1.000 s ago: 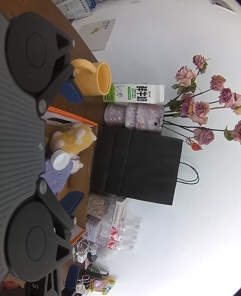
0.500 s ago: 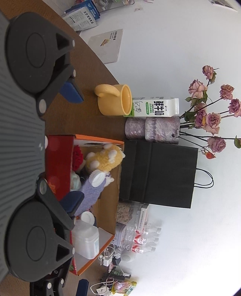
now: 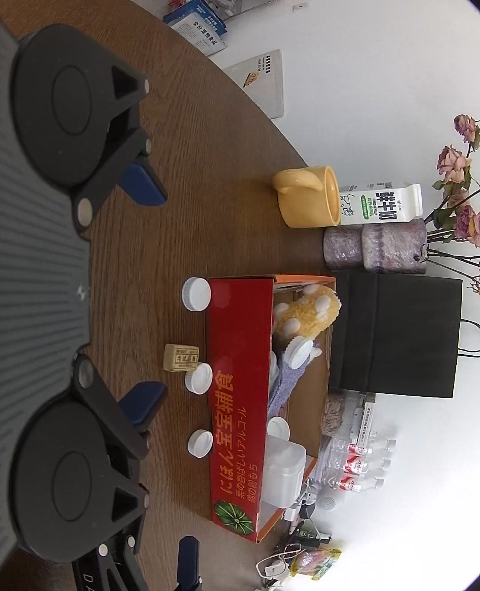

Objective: Organize objects
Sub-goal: 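Move both tools back from the box toward the remaining caps, then grasp a white cap with right tool while left tool grasps another white cap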

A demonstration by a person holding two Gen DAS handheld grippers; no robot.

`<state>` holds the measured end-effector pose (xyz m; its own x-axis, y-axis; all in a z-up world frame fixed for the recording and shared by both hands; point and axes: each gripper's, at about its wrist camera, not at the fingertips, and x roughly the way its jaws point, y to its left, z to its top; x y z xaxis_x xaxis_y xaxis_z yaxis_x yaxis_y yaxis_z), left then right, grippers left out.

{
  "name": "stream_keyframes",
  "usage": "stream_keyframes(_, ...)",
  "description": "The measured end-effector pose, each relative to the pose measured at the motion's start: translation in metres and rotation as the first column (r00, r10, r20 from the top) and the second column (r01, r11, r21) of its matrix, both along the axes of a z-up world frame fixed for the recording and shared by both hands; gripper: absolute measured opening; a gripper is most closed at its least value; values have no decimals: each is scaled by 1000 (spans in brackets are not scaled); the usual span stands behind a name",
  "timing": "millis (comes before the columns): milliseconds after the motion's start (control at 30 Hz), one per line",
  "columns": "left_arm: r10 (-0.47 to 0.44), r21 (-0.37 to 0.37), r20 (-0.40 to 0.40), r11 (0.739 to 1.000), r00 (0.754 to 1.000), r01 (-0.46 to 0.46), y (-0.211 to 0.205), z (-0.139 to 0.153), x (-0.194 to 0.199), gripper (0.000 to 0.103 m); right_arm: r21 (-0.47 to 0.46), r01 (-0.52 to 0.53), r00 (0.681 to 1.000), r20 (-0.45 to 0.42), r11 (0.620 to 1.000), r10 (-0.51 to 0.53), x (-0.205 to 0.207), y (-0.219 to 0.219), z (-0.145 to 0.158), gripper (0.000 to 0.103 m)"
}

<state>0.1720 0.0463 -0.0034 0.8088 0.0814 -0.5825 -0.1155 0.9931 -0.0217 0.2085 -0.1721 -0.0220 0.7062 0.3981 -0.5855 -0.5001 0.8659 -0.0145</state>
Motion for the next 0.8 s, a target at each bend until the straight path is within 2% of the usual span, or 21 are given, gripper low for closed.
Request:
stream_keyframes(400,28,-23,-19,999,999,-28,7,-6,4,103,-14,17,999,-31,1000,-17,31,10,-10,100)
stream_keyframes(500,35,-28,-22,999,999,-35,8,-7,4,103,-8,9,999,-40,1000,-9,41,16,-12,89)
stream_keyframes(567,37,-30,-24,999,999,-38,9,-8,5,103,-8,8,999,-41,1000,-8,49,21,-14,74)
stream_keyframes(633,36,-31,-25,999,999,-37,9,-8,5,103,-2,9,999,-51,1000,-9,57,25,-16,64)
stream_keyframes(800,35,-33,-28,999,999,-35,8,-10,7,103,-4,37,998,-42,999,-38,71,34,-20,48)
